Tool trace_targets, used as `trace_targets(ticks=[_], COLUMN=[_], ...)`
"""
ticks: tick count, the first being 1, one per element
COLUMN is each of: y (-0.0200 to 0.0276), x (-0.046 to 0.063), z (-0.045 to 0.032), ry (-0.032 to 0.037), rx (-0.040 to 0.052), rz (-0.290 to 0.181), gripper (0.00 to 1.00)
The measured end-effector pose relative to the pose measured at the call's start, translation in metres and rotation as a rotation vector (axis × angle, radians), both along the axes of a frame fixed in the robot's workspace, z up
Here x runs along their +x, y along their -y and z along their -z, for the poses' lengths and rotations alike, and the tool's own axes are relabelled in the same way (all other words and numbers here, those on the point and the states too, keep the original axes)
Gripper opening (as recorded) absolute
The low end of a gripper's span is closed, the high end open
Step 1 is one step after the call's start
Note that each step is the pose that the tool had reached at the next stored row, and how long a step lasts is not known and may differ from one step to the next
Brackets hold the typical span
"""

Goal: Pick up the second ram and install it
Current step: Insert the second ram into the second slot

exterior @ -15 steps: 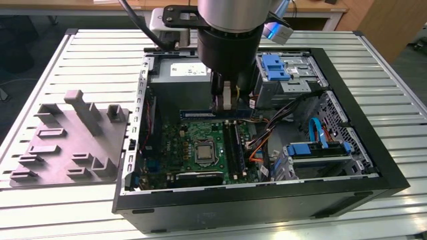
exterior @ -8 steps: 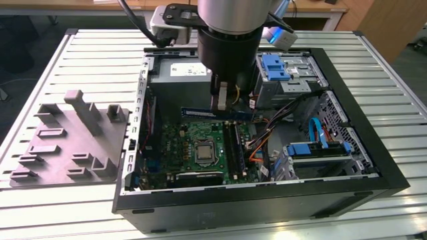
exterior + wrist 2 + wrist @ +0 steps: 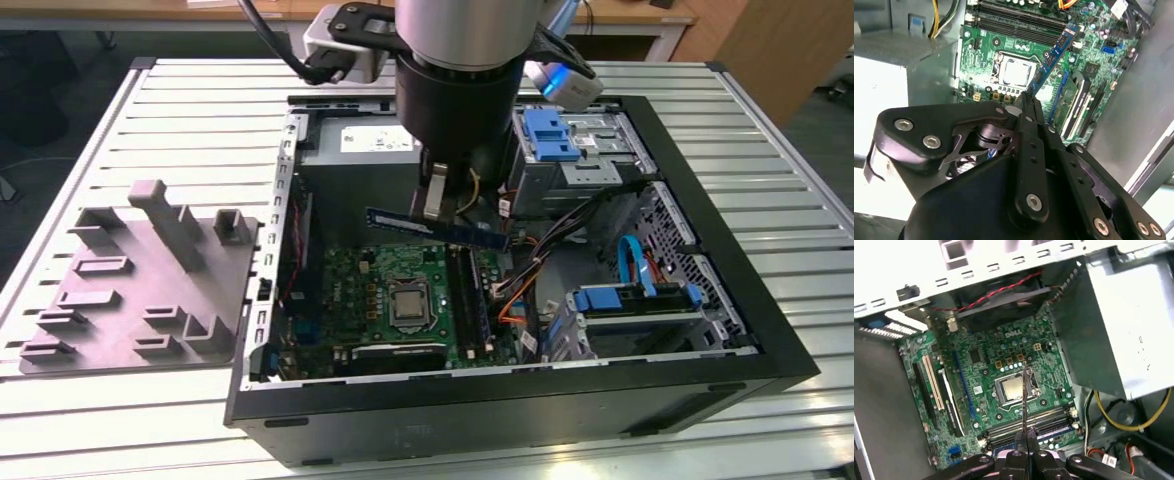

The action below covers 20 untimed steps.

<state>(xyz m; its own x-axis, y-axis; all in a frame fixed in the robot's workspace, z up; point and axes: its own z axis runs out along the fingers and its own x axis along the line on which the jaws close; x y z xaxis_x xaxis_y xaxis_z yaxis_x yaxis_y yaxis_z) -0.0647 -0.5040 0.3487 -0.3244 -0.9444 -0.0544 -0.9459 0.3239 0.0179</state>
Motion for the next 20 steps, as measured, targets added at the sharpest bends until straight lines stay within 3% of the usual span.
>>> trace_targets(ticks=[20], y=[0.0000], x=[0.0000], z=[0.0008], ry=[0.0001], rx=[0.0001], rz=[0.365], gripper=[0.11])
